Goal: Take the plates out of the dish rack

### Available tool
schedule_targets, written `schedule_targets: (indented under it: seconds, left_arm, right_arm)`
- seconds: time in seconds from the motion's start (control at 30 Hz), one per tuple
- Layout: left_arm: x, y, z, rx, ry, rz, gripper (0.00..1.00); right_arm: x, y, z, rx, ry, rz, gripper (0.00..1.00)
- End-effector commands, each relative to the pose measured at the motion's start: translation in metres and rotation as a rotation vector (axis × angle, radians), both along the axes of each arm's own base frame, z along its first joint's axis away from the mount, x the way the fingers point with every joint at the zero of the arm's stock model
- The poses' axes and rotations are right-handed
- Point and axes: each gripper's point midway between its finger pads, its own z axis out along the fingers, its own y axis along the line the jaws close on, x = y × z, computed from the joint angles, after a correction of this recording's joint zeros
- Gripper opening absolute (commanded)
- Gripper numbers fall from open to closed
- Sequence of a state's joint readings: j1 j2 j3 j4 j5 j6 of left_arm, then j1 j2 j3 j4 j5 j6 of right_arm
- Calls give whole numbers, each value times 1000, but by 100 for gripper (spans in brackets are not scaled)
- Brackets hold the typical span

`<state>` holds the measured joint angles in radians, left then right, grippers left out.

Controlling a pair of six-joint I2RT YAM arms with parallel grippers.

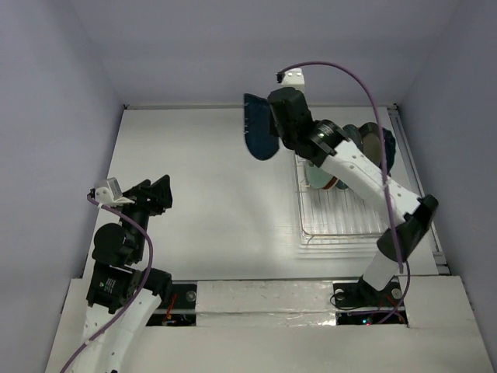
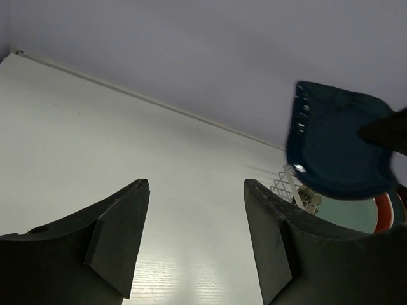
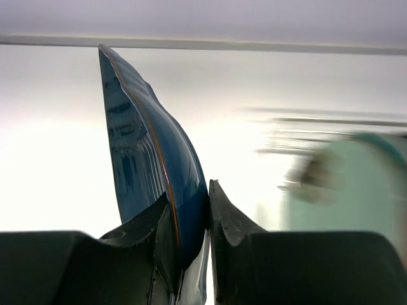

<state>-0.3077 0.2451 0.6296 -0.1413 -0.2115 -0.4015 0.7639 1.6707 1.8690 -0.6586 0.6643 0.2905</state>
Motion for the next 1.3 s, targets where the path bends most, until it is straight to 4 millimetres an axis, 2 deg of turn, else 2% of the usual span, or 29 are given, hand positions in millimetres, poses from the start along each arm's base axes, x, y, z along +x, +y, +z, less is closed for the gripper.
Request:
schedule_targets:
  seconds: [0.0, 0.03, 0.07, 0.1, 0.13, 0.17, 0.2, 0.23, 0.27, 0.3, 0.37, 0.4, 0.47, 0.5, 0.57, 0.6, 0.7, 0.77, 0.8, 0.83, 0.9, 0.93, 0.97, 1.07, 1.1, 1.17, 1.2, 1.27]
  left_arm:
    - [0, -2, 5, -9, -23, -10, 58]
    - [0, -2, 5, -9, -20, -10, 58]
    - [0, -2, 4, -7, -17, -10, 58]
    - [1, -2, 4, -6, -14, -10, 58]
    - [1, -2, 4, -6, -14, -10, 58]
    - [1, -2, 4, -6, -14, -10, 58]
    - [1, -2, 4, -6, -14, -10, 58]
    - [1, -2, 4, -6, -15, -10, 58]
    - [0, -2, 5, -9, -18, -10, 58]
    - [0, -2, 4, -8, -17, -10, 58]
    - [0, -2, 5, -9, -18, -10, 58]
    - [0, -2, 5, -9, -18, -10, 58]
    - [0, -2, 5, -9, -18, -10, 58]
    - [0, -2, 5, -9, -20, -10, 58]
    - [0, -2, 5, -7, -18, -10, 58]
    - [0, -2, 5, -9, -18, -10, 58]
    - [0, -2, 5, -9, -20, -10, 58]
    - [1, -3, 4, -10, -17, -10, 58]
    - [1, -2, 4, -10, -17, -10, 58]
    - [0, -2, 5, -11, -20, -10, 58]
    - [0, -2, 5, -9, -20, -10, 58]
    - [0, -2, 6, -10, -21, -10, 58]
    - [0, -2, 5, -9, -20, -10, 58]
    - [0, -2, 6, -8, -21, -10, 58]
    - [0, -2, 5, -7, -18, -10, 58]
    - [0, -2, 5, -7, -18, -10, 58]
    - [0, -2, 4, -7, -17, -10, 58]
    - [0, -2, 4, -6, -15, -10, 58]
  right_arm:
    - [28, 116, 19, 439, -65, 225, 0]
    - [40, 140, -4, 489, -20, 236, 0]
    - [44, 159, -5, 539, -3, 281, 0]
    - [50, 171, 17, 596, -34, 305, 0]
    - [56, 183, 15, 637, -23, 310, 0]
    - [68, 201, -22, 623, 43, 309, 0]
    - [73, 209, -2, 671, 12, 321, 0]
    - [78, 217, -8, 703, 28, 318, 0]
    - [85, 234, -41, 702, 81, 329, 0]
    - [88, 242, -38, 757, 87, 335, 0]
    - [84, 264, -57, 802, 138, 380, 0]
    - [86, 274, -80, 826, 182, 375, 0]
    - [84, 285, -98, 858, 228, 402, 0]
    - [85, 290, -117, 858, 260, 399, 0]
    - [85, 296, -130, 881, 292, 397, 0]
    - [76, 304, -137, 883, 322, 424, 0]
    - [73, 310, -160, 916, 377, 418, 4]
    - [71, 314, -167, 946, 406, 421, 15]
    - [68, 314, -180, 947, 433, 415, 21]
    - [66, 316, -184, 960, 448, 414, 35]
    - [62, 315, -197, 958, 477, 413, 44]
    - [60, 315, -199, 954, 483, 415, 53]
    - [60, 315, -195, 960, 467, 431, 57]
    - [57, 306, -203, 914, 472, 409, 66]
    - [57, 304, -197, 905, 462, 413, 67]
    - [56, 299, -197, 865, 454, 410, 70]
    - [55, 296, -186, 859, 439, 412, 72]
    - [54, 287, -189, 809, 427, 398, 80]
